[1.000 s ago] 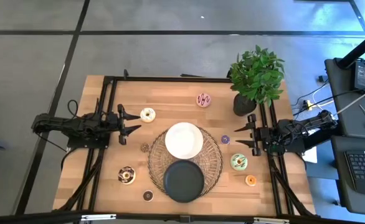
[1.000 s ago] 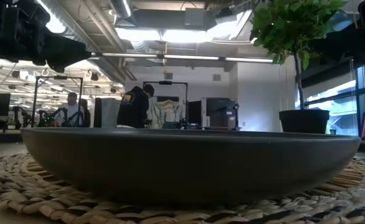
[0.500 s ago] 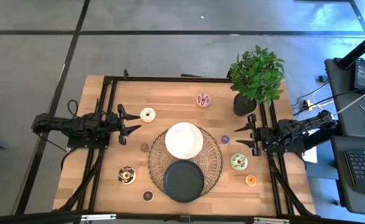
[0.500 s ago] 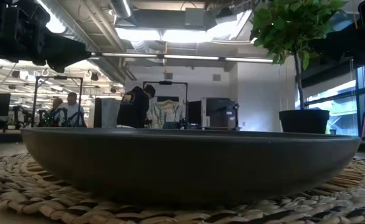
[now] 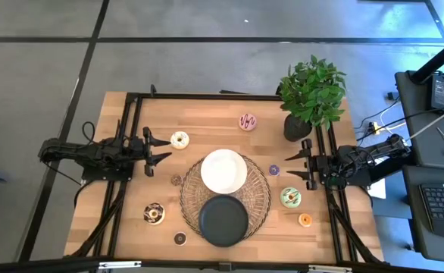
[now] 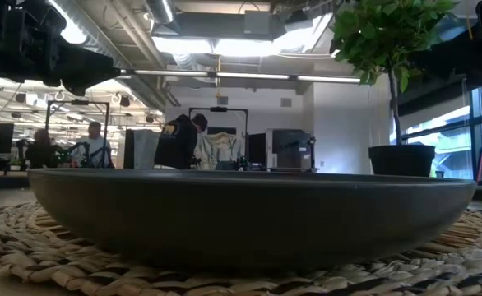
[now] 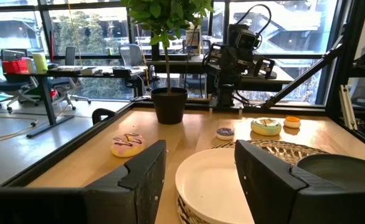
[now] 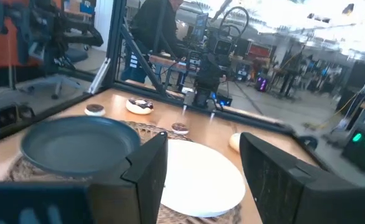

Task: Pick & Place donuts
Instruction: Put the big light blue doughnut on the black plate

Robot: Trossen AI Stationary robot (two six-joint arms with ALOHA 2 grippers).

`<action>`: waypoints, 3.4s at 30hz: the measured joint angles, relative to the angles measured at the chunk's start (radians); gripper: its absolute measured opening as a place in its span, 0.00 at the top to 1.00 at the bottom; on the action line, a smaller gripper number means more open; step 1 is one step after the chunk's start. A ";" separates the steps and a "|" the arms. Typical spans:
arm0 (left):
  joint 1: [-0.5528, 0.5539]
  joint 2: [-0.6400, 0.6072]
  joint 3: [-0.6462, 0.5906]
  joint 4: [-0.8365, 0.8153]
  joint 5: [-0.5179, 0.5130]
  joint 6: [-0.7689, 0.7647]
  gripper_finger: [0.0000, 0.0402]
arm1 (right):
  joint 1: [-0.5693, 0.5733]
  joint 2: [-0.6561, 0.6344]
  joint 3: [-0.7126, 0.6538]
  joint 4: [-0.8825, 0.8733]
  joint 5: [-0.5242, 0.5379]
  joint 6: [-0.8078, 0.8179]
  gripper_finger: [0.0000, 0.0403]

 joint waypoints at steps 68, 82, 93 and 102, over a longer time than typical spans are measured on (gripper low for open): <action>0.000 0.000 0.000 0.000 0.000 0.000 0.53 | 0.000 0.422 0.318 -0.294 0.202 0.519 0.50; 0.000 0.000 0.000 0.000 0.000 0.000 0.53 | 0.000 0.730 0.473 -0.699 0.169 0.978 0.50; 0.000 0.000 0.000 0.000 0.000 0.000 0.53 | 0.000 0.839 0.474 -0.828 -0.162 1.156 0.50; 0.000 0.000 0.000 0.000 0.000 0.000 0.53 | 0.064 0.919 0.474 -0.822 -0.266 1.125 0.50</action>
